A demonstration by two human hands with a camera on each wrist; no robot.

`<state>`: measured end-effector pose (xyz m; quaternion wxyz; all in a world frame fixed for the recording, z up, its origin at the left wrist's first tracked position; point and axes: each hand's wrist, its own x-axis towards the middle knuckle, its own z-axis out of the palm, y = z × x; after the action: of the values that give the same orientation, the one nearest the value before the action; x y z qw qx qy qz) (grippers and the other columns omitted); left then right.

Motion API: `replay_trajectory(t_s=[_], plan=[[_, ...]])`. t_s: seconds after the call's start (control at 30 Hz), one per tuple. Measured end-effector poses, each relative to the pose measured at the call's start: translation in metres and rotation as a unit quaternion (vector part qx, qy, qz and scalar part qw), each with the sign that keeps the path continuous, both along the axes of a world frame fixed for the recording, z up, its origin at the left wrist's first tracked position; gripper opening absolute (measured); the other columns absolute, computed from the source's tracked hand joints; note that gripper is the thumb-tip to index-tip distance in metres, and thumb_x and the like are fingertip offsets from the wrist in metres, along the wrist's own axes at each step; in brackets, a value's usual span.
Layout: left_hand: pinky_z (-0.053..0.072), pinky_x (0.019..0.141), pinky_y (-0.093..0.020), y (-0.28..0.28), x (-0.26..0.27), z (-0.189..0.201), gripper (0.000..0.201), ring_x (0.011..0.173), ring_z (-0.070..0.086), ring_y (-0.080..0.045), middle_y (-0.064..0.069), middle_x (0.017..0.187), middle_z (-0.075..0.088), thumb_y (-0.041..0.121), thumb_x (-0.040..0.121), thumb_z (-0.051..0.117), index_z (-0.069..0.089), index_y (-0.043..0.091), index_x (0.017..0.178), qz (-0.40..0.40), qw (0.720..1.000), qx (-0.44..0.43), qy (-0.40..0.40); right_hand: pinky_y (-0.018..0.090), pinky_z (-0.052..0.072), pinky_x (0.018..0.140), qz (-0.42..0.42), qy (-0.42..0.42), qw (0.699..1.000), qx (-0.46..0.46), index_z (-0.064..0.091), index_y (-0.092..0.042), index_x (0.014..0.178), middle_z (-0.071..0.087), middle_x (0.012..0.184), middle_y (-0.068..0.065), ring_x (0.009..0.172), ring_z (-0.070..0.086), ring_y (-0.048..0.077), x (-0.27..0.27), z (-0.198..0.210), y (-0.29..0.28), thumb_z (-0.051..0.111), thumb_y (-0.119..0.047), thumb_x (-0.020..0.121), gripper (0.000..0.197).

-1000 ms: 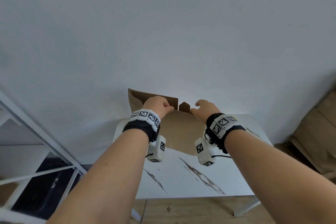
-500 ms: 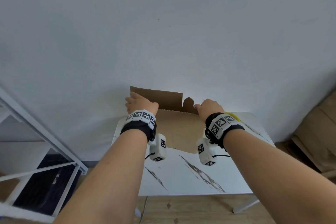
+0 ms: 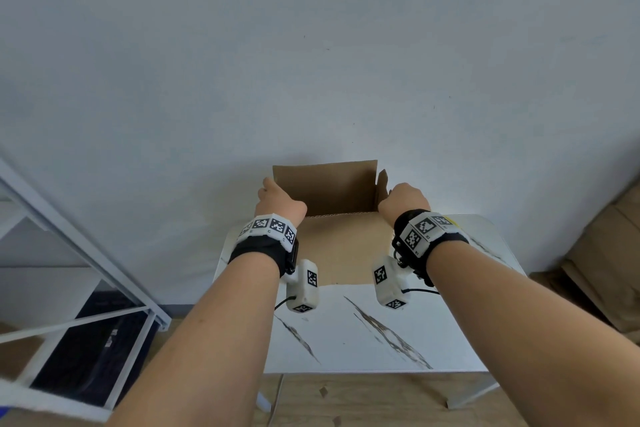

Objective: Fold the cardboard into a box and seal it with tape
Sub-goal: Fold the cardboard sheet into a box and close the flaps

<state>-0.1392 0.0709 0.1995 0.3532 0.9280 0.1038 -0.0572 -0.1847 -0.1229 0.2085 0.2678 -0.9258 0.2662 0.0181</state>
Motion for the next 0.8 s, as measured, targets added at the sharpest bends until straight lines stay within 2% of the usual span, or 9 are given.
replay_trajectory(t_s=[0.2,0.27,0.33,0.37,0.43,0.53,0.6,0.7,0.8], plan=[[0.051,0.094,-0.043,-0.002,-0.013,-0.013,0.067,0.115,0.057,-0.031,-0.006,0.137,0.051,0.015,0.077,0.055,0.035,0.017,0.141,0.046,0.995,-0.084,-0.031,0.030,0.041,0.070,0.000,0.003,1.000,-0.014,0.061,-0.006,0.094,0.058,0.090,0.011,0.080,0.052,0.029,-0.005,-0.010,0.001,0.044,-0.004,0.087,0.019],[0.048,0.098,-0.036,-0.001,-0.016,-0.017,0.069,0.120,0.055,-0.028,-0.003,0.143,0.048,0.017,0.080,0.053,0.033,0.023,0.145,0.034,0.995,-0.085,-0.042,0.030,0.041,0.071,0.002,0.003,1.000,-0.018,0.062,-0.006,0.098,0.056,0.089,0.010,0.081,0.052,0.028,-0.002,-0.013,0.001,0.043,-0.004,0.088,0.022],[0.046,0.088,-0.027,0.000,-0.019,-0.016,0.069,0.115,0.058,-0.025,0.000,0.147,0.045,0.017,0.082,0.051,0.032,0.027,0.147,0.008,0.997,-0.069,-0.044,0.030,0.042,0.071,0.002,0.001,1.000,-0.017,0.063,-0.006,0.099,0.056,0.088,0.010,0.081,0.052,0.028,0.000,-0.014,0.000,0.043,-0.005,0.089,0.023],[0.047,0.084,-0.029,0.001,-0.019,-0.015,0.062,0.106,0.061,-0.025,0.000,0.142,0.050,0.018,0.081,0.050,0.039,0.029,0.142,-0.008,0.997,-0.058,-0.040,0.030,0.042,0.071,0.000,-0.003,1.000,-0.015,0.063,-0.006,0.099,0.057,0.089,0.010,0.081,0.053,0.028,0.000,-0.016,0.000,0.042,-0.005,0.089,0.023],[0.049,0.076,-0.034,0.003,-0.017,-0.014,0.029,0.086,0.060,-0.024,-0.004,0.111,0.064,0.019,0.079,0.049,0.052,0.026,0.107,-0.035,0.998,-0.034,-0.032,0.031,0.043,0.072,0.001,-0.013,1.000,-0.008,0.065,-0.008,0.098,0.060,0.090,0.011,0.081,0.055,0.028,0.002,-0.019,0.000,0.042,-0.006,0.088,0.025],[0.034,0.056,-0.026,0.007,-0.012,-0.014,0.004,0.063,0.045,-0.018,-0.002,0.074,0.051,0.019,0.079,0.050,0.046,0.017,0.080,-0.060,0.998,-0.004,-0.019,0.031,0.042,0.072,0.008,-0.019,1.000,0.004,0.066,-0.008,0.095,0.064,0.096,0.012,0.081,0.056,0.029,0.005,-0.024,-0.002,0.040,-0.007,0.087,0.026],[0.031,0.055,-0.025,0.010,-0.008,-0.012,0.004,0.064,0.046,-0.017,-0.002,0.076,0.053,0.021,0.081,0.050,0.052,0.017,0.080,-0.082,0.997,0.008,-0.001,0.031,0.042,0.073,0.009,-0.027,0.999,0.015,0.066,-0.008,0.095,0.063,0.104,0.015,0.085,0.058,0.030,0.007,-0.025,-0.003,0.040,-0.007,0.085,0.028],[0.035,0.061,-0.026,0.013,-0.002,-0.010,0.010,0.080,0.051,-0.022,-0.001,0.084,0.055,0.024,0.083,0.050,0.058,0.018,0.084,-0.102,0.994,0.008,0.041,0.032,0.044,0.076,0.013,-0.032,0.999,0.033,0.065,-0.010,0.094,0.059,0.113,0.015,0.087,0.058,0.030,0.008,-0.027,-0.004,0.039,-0.007,0.083,0.028],[0.035,0.073,-0.028,0.012,0.000,-0.010,0.013,0.081,0.049,-0.021,-0.002,0.086,0.051,0.028,0.085,0.052,0.056,0.017,0.079,-0.086,0.992,-0.008,0.091,0.030,0.039,0.072,0.015,-0.035,0.998,0.044,0.053,-0.016,0.076,0.057,0.109,0.016,0.079,0.052,0.028,0.008,-0.028,-0.003,0.039,-0.005,0.082,0.019]])
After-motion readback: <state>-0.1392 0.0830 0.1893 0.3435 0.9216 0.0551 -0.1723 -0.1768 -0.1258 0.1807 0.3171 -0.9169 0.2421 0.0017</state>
